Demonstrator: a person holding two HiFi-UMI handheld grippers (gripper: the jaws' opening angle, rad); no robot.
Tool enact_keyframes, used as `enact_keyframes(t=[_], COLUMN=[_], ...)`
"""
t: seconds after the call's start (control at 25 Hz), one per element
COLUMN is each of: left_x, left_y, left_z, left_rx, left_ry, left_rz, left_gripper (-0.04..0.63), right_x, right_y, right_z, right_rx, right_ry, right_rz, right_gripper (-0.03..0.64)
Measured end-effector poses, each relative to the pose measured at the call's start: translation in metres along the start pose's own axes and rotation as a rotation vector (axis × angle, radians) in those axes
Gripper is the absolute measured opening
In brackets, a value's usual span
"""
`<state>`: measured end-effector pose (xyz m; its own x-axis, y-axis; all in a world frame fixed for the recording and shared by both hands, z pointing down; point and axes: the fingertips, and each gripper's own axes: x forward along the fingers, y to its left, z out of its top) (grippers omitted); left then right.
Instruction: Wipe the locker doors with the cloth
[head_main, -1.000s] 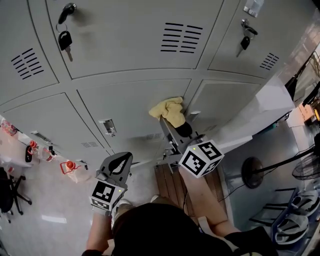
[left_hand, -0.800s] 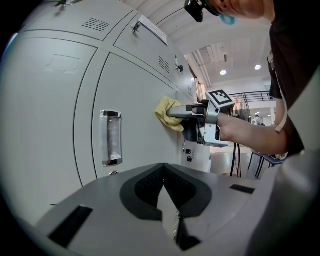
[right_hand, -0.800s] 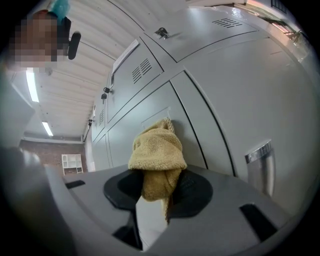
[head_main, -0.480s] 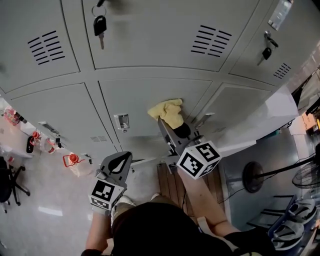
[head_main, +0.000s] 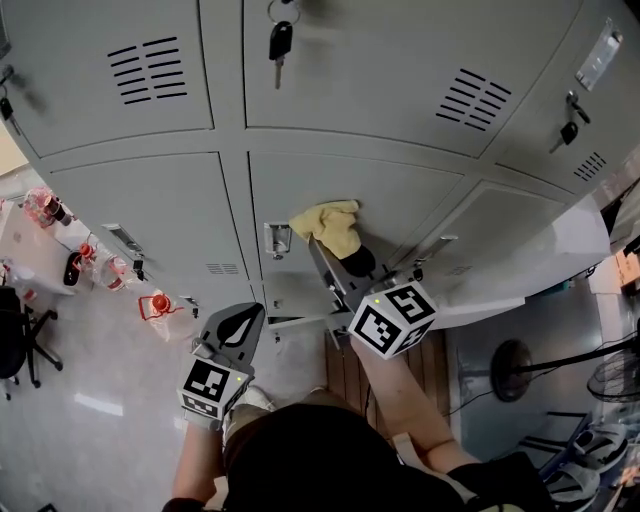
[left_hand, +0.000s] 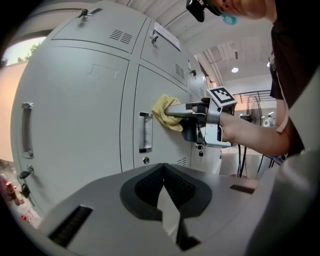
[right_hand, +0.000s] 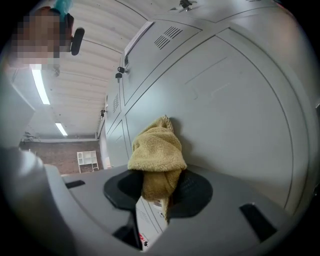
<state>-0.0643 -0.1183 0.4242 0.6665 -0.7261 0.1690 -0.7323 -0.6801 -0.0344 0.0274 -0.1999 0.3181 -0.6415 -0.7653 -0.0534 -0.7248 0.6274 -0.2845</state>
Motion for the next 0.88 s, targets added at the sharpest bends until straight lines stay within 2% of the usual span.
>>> enact_keyframes(t=[0.36, 0.6, 0.72, 0.88], left_x=[-0.026, -0.04, -0.041, -0.04], left_y=[0.02, 0.031, 0.031, 0.028], left_z=[-0.005, -0.01, -0.011, -0.01], left_rx=[-0.014, -0.026, -0.031, -0.034], left_ry=[0.001, 0.004, 0.004, 0.001], left_rz=[0.073, 0.114, 0.119, 0.114], left_gripper=[0.008, 0.008, 0.008, 0.008], right_x=[0.032, 0.037, 0.038, 0.039], right_y=[0.034, 0.039, 0.041, 0.045], right_z=[-0.012, -0.014, -0.015, -0.017], right_rx=[0.009, -0.029, -0.065, -0.063], right_ry=[0.036, 0.04, 0.05, 0.056], right_rz=[0.071, 0.055, 0.047, 0.058], right_gripper=[0.13, 0.13, 0.13, 0.13])
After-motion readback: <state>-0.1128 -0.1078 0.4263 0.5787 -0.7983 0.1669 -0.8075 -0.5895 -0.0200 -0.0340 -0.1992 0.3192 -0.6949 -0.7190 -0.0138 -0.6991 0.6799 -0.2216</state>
